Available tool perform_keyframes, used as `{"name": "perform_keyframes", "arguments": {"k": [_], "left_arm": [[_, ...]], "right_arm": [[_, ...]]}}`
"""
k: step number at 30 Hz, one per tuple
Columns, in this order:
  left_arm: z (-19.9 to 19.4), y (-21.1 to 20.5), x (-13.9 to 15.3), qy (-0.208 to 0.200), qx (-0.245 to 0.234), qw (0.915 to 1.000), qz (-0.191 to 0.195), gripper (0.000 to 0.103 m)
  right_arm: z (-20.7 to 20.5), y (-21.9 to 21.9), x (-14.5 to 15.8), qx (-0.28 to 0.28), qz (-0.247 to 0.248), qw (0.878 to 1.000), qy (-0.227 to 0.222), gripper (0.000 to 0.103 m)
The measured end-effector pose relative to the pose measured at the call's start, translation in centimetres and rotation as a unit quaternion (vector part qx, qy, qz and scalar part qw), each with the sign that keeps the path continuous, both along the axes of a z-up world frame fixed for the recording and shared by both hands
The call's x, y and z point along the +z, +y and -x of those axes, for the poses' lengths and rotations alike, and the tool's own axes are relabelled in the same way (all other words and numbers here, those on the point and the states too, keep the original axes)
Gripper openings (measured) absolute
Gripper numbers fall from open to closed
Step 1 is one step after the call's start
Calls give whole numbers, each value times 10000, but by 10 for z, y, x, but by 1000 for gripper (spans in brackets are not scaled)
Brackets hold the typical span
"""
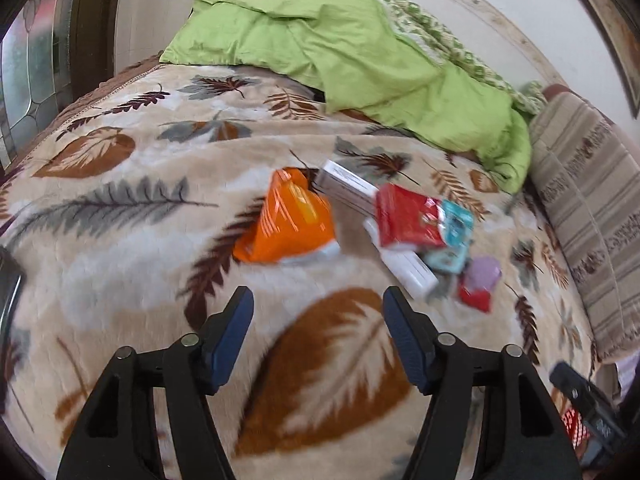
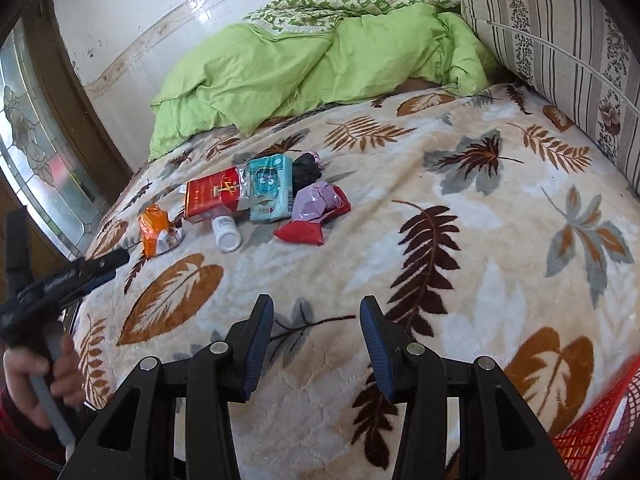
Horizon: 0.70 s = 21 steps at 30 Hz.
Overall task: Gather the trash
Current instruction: 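Return both open grippers over the remaining trash, then grasp the orange bag with the left gripper while the right grasps the pink bag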
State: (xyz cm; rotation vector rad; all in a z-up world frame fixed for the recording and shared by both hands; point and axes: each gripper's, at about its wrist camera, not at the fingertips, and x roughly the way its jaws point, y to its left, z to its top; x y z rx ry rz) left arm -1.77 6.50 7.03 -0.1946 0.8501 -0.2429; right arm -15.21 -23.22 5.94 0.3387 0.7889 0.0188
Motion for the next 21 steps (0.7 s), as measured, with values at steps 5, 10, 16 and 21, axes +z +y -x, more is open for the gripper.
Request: {"name": "perform_keyframes", "arguments": {"k": [5,10,16,21], "left_arm": [[-48,-6,-14,38,270,9994,-208,71],[-78,-8,-35,181,388,9988,-230,56],[-65,-5,-34,-3,403,9989,-223,52],[-28,-1,-28,-43,220,9997,-80,52]], "right_arm": [[-1,-8,-3,-43,-325,9995,-15,49],[-4,-8,-4,-13,-408,9992,-7,50],[-27,-10,-8,14,-567,9983,120,54],[-72,-11,-12,-97,-495,9985,225,54]]}}
